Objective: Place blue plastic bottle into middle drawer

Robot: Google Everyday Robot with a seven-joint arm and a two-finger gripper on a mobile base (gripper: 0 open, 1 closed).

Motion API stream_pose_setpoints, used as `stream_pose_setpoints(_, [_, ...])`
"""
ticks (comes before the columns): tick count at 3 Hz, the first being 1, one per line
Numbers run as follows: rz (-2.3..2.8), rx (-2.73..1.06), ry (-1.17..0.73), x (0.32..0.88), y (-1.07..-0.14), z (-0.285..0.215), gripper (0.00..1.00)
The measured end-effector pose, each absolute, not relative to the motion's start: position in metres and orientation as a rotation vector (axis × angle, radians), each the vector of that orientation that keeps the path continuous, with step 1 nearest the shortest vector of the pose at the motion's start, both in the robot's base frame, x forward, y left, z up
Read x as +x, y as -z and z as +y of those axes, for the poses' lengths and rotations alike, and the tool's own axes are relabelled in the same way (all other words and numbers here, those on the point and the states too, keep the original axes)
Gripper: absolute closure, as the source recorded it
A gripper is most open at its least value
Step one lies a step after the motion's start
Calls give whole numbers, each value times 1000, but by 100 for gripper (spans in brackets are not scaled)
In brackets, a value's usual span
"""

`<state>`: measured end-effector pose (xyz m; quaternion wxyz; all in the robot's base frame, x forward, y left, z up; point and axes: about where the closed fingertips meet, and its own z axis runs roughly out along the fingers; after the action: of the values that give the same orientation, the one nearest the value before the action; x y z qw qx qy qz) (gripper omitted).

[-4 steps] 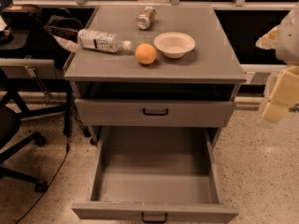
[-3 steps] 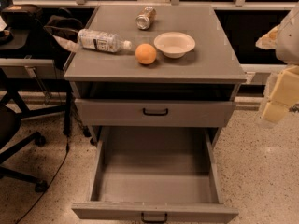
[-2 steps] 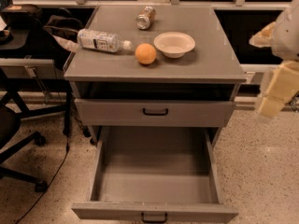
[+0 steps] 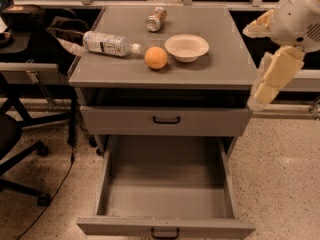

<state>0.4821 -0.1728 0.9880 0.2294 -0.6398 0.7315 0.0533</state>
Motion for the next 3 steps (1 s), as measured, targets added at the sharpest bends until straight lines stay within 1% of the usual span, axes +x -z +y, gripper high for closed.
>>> stream_pose_setpoints(1, [1992, -1680, -170, 499, -986, -156, 0])
stream_pose_setpoints(2, [1975, -1592, -132, 523, -982, -132, 0])
stream_pose_setpoints(3, [1975, -1592, -132, 523, -982, -132, 0])
